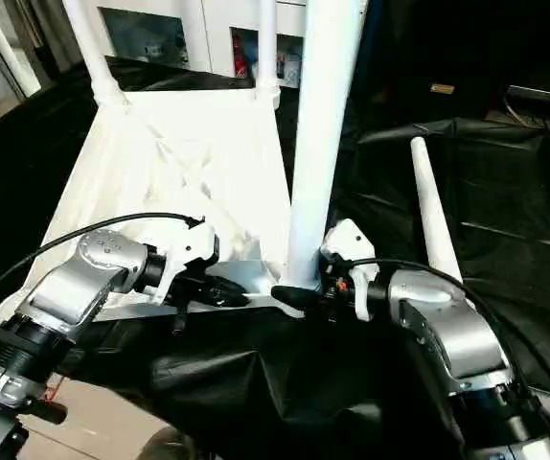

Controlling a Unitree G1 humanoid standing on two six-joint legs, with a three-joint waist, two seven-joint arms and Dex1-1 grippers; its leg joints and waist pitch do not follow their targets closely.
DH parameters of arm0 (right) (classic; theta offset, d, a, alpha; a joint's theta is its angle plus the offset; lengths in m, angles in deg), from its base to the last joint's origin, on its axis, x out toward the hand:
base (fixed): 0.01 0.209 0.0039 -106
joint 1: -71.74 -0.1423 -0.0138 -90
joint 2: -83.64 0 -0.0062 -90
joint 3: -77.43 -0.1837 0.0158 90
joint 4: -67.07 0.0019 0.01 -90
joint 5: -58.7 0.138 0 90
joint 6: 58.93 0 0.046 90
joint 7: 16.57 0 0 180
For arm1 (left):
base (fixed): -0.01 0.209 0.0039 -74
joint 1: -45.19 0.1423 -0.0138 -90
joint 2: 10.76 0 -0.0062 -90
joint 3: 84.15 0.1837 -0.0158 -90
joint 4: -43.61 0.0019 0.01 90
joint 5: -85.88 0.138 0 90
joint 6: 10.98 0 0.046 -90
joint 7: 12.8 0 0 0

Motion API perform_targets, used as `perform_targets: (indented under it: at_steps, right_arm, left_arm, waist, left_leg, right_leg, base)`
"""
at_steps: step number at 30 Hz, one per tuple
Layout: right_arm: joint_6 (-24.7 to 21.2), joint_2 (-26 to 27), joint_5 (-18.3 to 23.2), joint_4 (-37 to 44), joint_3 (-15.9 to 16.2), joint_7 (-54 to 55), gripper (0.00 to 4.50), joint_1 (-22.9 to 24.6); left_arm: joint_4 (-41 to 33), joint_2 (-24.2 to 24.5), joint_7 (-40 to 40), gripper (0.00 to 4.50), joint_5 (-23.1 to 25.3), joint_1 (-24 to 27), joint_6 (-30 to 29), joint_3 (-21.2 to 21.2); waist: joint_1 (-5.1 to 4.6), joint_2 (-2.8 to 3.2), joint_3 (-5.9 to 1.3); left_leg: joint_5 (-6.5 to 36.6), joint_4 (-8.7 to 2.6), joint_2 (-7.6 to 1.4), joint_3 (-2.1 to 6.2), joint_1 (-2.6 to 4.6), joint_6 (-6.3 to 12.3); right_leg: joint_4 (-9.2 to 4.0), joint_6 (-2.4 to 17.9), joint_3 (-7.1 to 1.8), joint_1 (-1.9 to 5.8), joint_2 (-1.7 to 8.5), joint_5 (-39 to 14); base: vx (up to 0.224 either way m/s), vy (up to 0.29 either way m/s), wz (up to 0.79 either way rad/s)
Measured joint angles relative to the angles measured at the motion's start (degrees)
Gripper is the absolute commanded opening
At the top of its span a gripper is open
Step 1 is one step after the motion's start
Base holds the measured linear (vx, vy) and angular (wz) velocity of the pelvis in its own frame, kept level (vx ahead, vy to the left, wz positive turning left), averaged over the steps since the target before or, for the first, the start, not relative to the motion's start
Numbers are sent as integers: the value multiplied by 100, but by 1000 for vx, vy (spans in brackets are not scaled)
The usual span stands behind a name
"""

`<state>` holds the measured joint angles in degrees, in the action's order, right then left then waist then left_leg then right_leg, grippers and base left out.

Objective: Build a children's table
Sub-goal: Rotate leg to tighten

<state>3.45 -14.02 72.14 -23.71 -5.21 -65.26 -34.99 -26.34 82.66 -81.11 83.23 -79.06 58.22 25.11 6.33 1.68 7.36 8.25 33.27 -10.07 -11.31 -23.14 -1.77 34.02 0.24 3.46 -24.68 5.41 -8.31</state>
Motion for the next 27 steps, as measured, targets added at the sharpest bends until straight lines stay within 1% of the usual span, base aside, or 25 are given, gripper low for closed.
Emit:
perform_targets:
  at_steps: [1,2,5,6,7,10,11,12,14,16,17,18,21,22,25,27]
  right_arm:
    - [7,287,-132,-185,-110,489,277,-88]
    - [11,416,-200,-251,-159,756,276,-150]
    - [-55,1006,-366,-673,-550,1921,276,-425]
    - [-59,1129,-392,-763,-616,2195,275,-498]
    - [-49,1357,-466,-953,-751,2618,275,-626]
    - [70,1662,-526,-1305,-935,3236,275,-884]
    - [101,1679,-531,-1333,-940,3290,275,-896]
    - [152,1692,-532,-1356,-943,3300,310,-894]
    - [205,1691,-533,-1362,-943,3241,345,-888]
    - [215,1679,-542,-1335,-934,3111,347,-872]
    - [216,1658,-559,-1323,-919,3047,362,-864]
    - [212,1574,-570,-1281,-866,2904,362,-841]
    - [181,1159,-548,-1064,-608,2246,362,-710]
    - [173,940,-491,-977,-486,1923,362,-650]
    - [170,529,-431,-784,-245,1253,362,-552]
    - [170,264,-417,-637,-136,870,362,-500]
  left_arm:
    - [181,-166,317,0,73,-89,-73,-78]
    - [263,-256,474,0,97,-169,-113,-84]
    - [655,-816,1284,0,217,-457,-367,-180]
    - [727,-941,1489,0,225,-499,-436,-232]
    - [862,-1122,1789,0,241,-594,-547,-273]
    - [1082,-1387,2254,0,252,-737,-612,-358]
    - [1087,-1412,2294,0,252,-739,-618,-362]
    - [1087,-1416,2287,0,252,-739,-618,-362]
    - [1074,-1397,2213,0,252,-738,-607,-364]
    - [1050,-1369,2156,0,252,-726,-582,-362]
    - [1038,-1351,2126,0,253,-716,-563,-358]
    - [975,-1302,2074,0,254,-680,-529,-337]
    - [750,-1076,1761,0,240,-546,-435,-268]
    - [644,-972,1581,0,234,-465,-376,-253]
    - [426,-718,1096,0,178,-345,-267,-161]
    - [321,-583,876,0,135,-311,-255,-130]
  waist:
    - [-32,-1,1]
    - [-65,-1,1]
    - [-149,-7,0]
    - [-160,-7,-1]
    - [-170,-7,-1]
    - [-188,-6,-1]
    - [-188,-6,-1]
    - [-188,-6,-1]
    - [-192,-6,-1]
    - [-198,-6,-2]
    - [-200,-6,-1]
    - [-204,-6,-1]
    - [-194,-6,-1]
    - [-174,-6,-1]
    - [-114,-6,-1]
    - [-94,-6,-1]
  left_leg:
    - [0,9,0,1,-3,0]
    - [0,10,1,0,-4,0]
    - [0,19,3,3,0,0]
    - [0,13,4,6,4,0]
    - [0,13,3,18,3,0]
    - [0,-27,5,17,5,0]
    - [0,-31,7,17,5,0]
    - [0,-30,7,16,5,1]
    - [0,-30,7,14,5,1]
    - [0,-31,7,13,6,1]
    - [0,-31,7,13,6,1]
    - [0,-31,7,12,6,1]
    - [0,-32,5,11,6,1]
    - [0,-33,4,10,6,1]
    - [0,-40,0,9,4,0]
    - [0,-42,-1,5,-1,0]
  right_leg:
    - [1,0,2,-4,0,0]
    - [-4,-1,1,-8,2,0]
    - [-20,-2,3,-8,5,-2]
    - [-33,-3,8,-6,6,-2]
    - [-46,-3,20,-4,5,-2]
    - [-99,-3,29,-5,4,-2]
    - [-103,-3,28,-5,5,-1]
    - [-102,-3,27,-4,5,-1]
    - [-102,-2,25,-4,4,-1]
    - [-99,0,24,-5,4,1]
    - [-97,2,24,-6,4,2]
    - [-96,5,24,-9,4,5]
    - [-94,8,23,-11,3,37]
    - [-93,8,23,-11,3,53]
    - [-87,5,25,-16,0,60]
    - [-83,19,21,-15,0,69]
  base:
    - [0,0,0]
    - [0,0,0]
    - [0,0,0]
    - [0,0,0]
    - [0,0,0]
    - [0,0,0]
    - [0,0,0]
    - [0,0,0]
    - [0,0,0]
    - [0,0,0]
    - [0,0,0]
    - [0,0,0]
    - [0,0,0]
    - [0,0,0]
    - [0,0,0]
    - [0,0,0]
